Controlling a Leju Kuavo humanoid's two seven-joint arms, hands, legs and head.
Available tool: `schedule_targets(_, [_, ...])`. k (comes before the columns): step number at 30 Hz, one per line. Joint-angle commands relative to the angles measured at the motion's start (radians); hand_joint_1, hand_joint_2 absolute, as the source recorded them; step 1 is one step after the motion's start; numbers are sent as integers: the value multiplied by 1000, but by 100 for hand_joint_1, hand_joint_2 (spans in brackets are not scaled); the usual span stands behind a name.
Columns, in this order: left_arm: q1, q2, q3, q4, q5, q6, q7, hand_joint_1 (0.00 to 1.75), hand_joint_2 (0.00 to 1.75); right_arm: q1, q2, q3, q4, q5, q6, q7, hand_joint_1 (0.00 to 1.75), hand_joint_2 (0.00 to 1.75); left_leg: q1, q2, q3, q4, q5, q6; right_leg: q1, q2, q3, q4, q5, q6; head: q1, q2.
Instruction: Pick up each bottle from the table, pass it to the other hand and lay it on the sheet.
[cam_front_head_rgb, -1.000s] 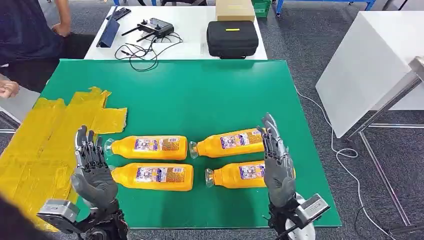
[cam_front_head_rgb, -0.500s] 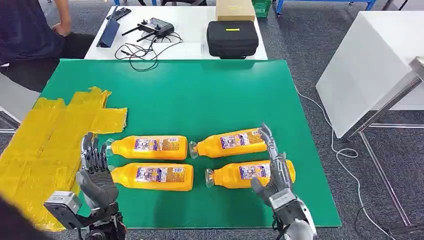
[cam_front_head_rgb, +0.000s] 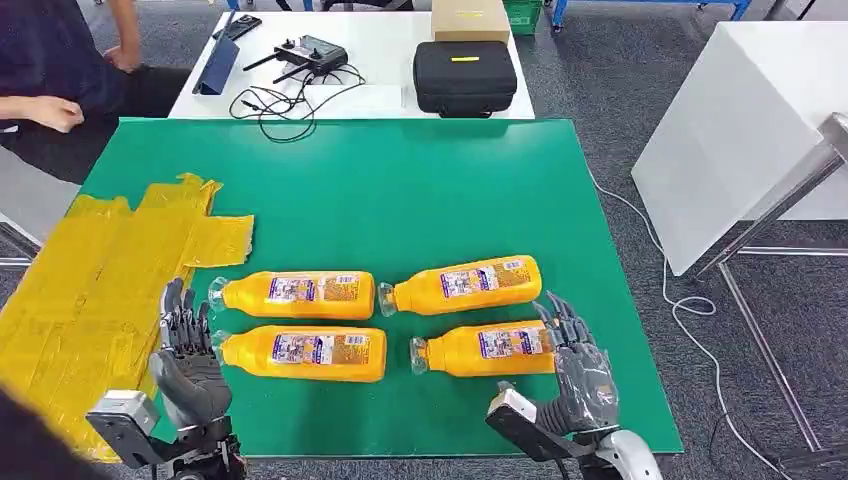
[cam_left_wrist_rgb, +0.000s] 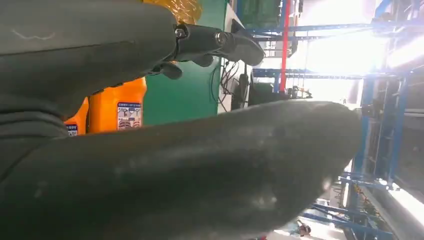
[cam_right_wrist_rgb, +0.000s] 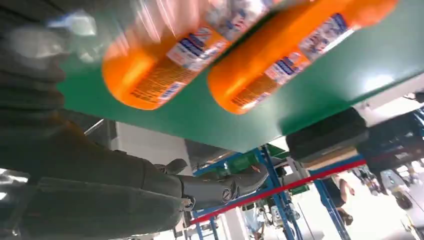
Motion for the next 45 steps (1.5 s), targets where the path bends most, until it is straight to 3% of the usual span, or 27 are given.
schedule_targets(1, [-52, 26, -16, 99, 4, -8, -2, 0, 0, -30, -29, -16, 65, 26, 40, 11, 0, 175, -1, 1, 6, -2, -1, 0, -1, -1, 6, -2, -1, 1, 0, 0])
schedule_targets(16, [-100, 58, -85, 144, 36, -3, 0, 0, 0, -154, -69, 26, 251, 24, 89, -14, 0, 175, -1, 3, 7, -4, -1, 0, 0, 1, 6, -3, 0, 0, 0, 0])
schedule_targets(28, [-104, 70, -114, 147, 56, 16, 1, 0, 0, -136, -91, 2, 271, 56, 102, 38, 0, 175, -1, 1, 6, -2, -1, 0, 0, -1, 6, -2, -1, 1, 0, 0])
schedule_targets(45, [-134, 64, -115, 172, 62, 13, 19, 0, 0, -155, -114, -89, 341, 72, 105, 31, 0, 175, -1, 0, 6, -2, -1, 0, 0, -2, 6, -2, -1, 1, 0, 0])
